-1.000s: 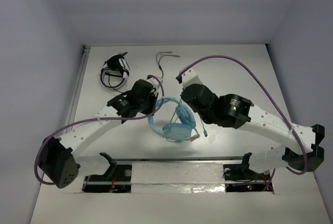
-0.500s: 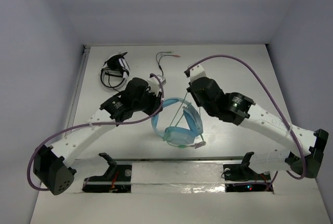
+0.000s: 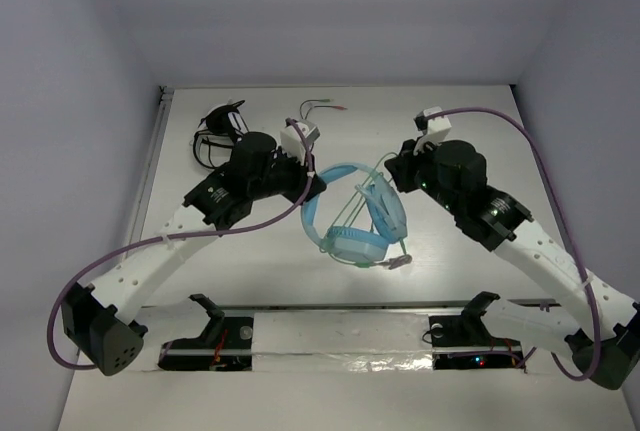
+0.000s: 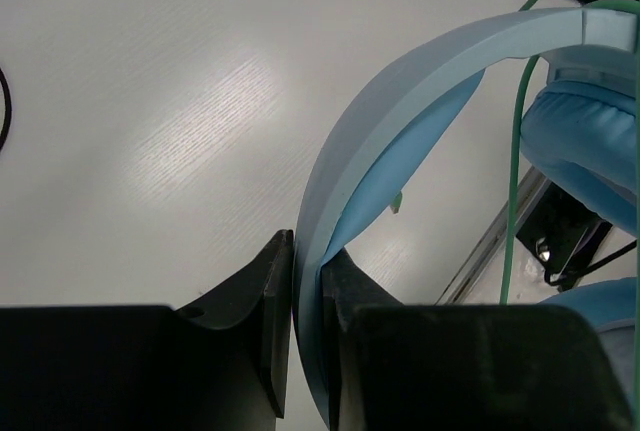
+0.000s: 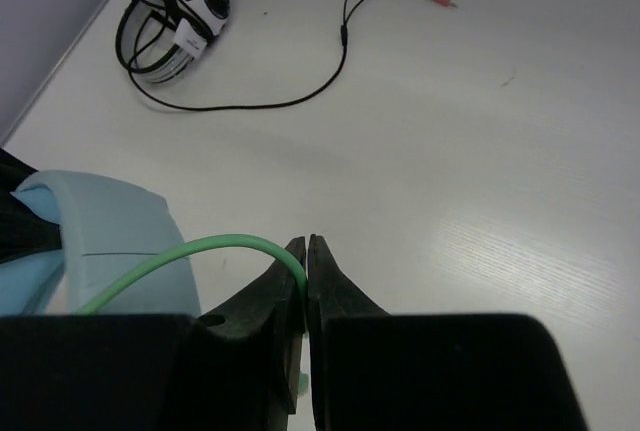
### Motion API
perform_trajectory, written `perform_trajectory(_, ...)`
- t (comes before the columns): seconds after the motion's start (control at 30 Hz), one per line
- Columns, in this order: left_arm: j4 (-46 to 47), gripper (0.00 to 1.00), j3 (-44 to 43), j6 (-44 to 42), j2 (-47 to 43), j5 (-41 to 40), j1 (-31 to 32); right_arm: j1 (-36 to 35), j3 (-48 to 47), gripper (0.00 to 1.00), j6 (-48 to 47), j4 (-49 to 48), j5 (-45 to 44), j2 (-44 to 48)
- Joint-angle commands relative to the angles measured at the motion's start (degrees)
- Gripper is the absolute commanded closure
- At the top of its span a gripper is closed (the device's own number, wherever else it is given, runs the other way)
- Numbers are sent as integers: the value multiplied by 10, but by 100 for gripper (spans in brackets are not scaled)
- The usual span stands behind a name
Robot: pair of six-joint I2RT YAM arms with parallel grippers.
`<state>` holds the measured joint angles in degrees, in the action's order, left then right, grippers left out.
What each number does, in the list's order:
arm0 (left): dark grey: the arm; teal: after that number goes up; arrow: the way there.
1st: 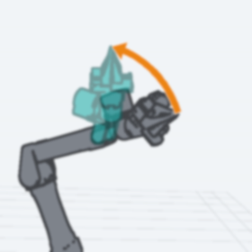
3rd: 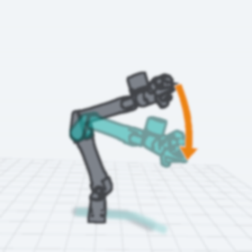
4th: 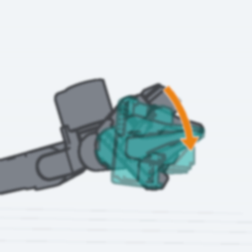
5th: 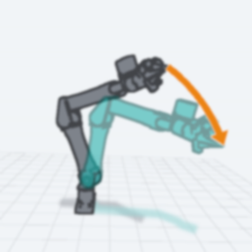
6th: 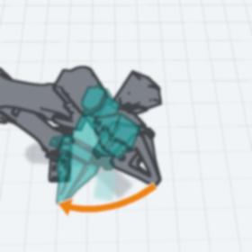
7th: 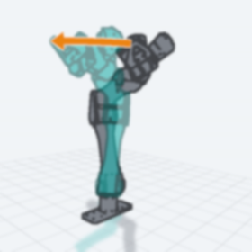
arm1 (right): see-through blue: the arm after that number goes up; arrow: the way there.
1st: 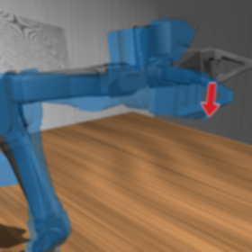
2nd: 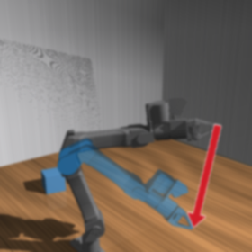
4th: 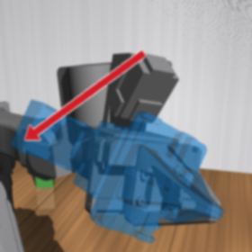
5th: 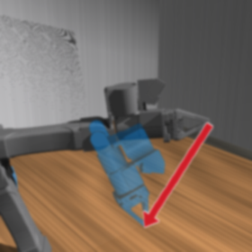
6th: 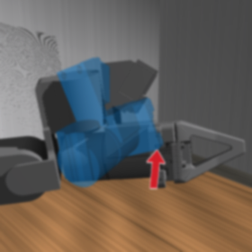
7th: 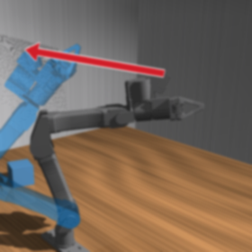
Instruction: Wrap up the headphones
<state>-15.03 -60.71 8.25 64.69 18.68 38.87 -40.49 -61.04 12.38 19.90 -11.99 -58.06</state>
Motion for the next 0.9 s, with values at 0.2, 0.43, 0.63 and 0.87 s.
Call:
perform_trajectory(0.2, 67, 100, -110, 49, -18, 47, -19, 68, 103, 81, 103, -209, 158, 4)
perform_trajectory(0.43, 74, 100, -143, 84, -3, 80, -42, 94, 168, 67, 127, -317, 223, 1)
perform_trajectory(0.63, 58, 100, -181, 101, 15, 84, -61, 99, 216, 73, 142, -381, 247, -15)
perform_trajectory(0.87, 71, 100, -187, 135, 27, 124, -100, 99, 245, 70, 142, -396, 239, -7)
